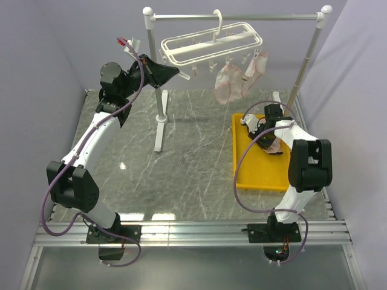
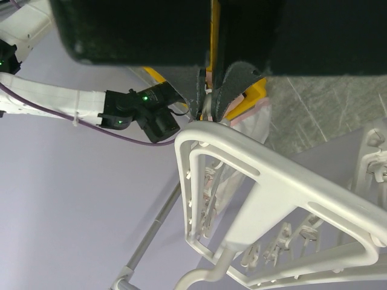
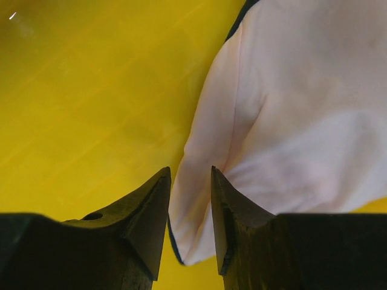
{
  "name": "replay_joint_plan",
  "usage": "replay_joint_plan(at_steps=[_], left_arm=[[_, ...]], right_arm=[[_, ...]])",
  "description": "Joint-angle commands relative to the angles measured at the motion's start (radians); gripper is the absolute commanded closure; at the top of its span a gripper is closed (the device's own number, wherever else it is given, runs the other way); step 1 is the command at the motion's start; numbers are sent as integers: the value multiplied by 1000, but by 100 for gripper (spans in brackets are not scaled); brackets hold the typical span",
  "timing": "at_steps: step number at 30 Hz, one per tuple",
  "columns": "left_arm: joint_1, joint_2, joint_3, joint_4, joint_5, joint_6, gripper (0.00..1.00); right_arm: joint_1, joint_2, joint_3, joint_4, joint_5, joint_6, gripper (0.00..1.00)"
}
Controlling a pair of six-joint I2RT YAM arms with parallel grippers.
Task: Clip the underwear to the hanger
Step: Adjust the underwear in the bin.
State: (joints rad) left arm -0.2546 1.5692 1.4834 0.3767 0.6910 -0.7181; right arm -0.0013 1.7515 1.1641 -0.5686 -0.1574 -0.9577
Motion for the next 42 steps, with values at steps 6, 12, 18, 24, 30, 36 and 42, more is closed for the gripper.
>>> replay_joint_plan(at_steps=[6,12,18,24,30,36,42], left_arm=[[3,12,41,34,-5,9,100],[3,20,55,22,-8,23,100],[3,18,60,1,-10,42,100],[3,31,69,7,-8,28,100],[3,37,68,11,-13,34,100],[5,40,60,27,-15,14,100],[6,41,72,22,-19,22,100]], right_arm=[[34,94,65,68,16,59,63],[32,105,108,9,-54,77,84],[30,-65,117,-123,-165,92,100],[30,-193,128,-175,-114,111,81],[30,-74,163,-171,-80,160,27],[30,52,203,-79,-30,226,27],[29,172,252,-60,2,246,33]])
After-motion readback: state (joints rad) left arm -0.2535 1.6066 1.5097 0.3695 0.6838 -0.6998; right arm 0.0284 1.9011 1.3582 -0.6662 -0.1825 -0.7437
